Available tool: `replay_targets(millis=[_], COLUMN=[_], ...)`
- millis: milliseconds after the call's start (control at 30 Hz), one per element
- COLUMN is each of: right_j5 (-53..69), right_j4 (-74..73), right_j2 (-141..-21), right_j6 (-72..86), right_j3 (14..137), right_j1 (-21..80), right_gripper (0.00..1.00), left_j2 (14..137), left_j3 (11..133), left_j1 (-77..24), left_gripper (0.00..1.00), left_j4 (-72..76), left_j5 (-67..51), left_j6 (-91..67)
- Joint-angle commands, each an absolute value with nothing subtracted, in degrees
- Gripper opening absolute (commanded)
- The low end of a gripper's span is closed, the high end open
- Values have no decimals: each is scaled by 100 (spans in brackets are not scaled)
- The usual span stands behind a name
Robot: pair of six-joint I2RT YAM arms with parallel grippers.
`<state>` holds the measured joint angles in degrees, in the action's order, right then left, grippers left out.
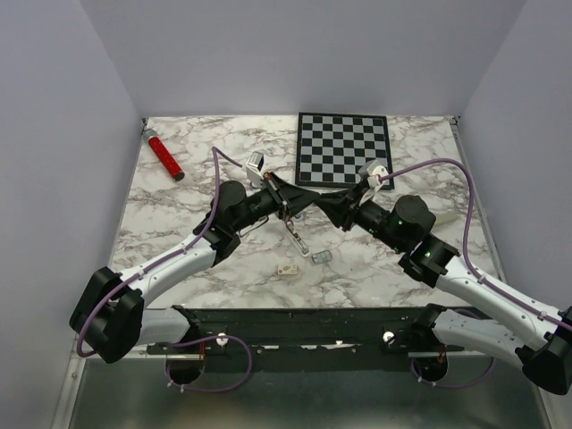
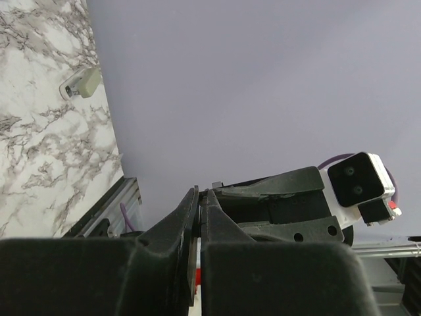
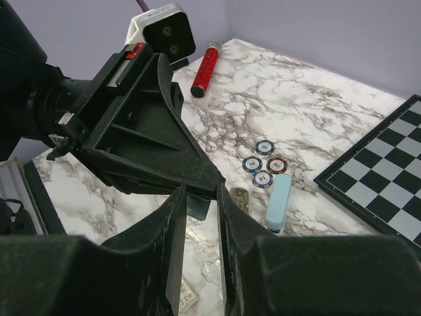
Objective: Load the staples into the stapler
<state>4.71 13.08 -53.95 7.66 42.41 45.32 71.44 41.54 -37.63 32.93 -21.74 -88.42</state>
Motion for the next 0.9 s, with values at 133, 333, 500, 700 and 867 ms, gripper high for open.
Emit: replay_targets(millis=[133, 333, 500, 700, 867], right_j5=[176, 35, -333, -922, -1406], right_j4=[1091, 897, 599, 203, -228], right_j2=[-5449, -5511, -5476, -5493, -5581], right_j6=[826, 923, 1090, 1449, 1933], right_j3=[4254, 4175, 4096, 3876, 3683], right_j1=[4561, 4561, 4544, 4535, 4465], right_gripper=[33, 33, 33, 33, 32], left_j2=[7145, 7268, 7487, 8093, 8832], left_j3=[4017, 4060, 3999, 4113, 4271], left_j1=[-3814, -3806, -3823, -3946, -4043], left_gripper=[7, 7, 7, 7, 4], left_j4=[3717, 3823, 3946, 4350, 4798], left_j5=[-2180, -2197, -2206, -2224, -2259], left_j6=[-9008, -9035, -9009, -8983, -8763])
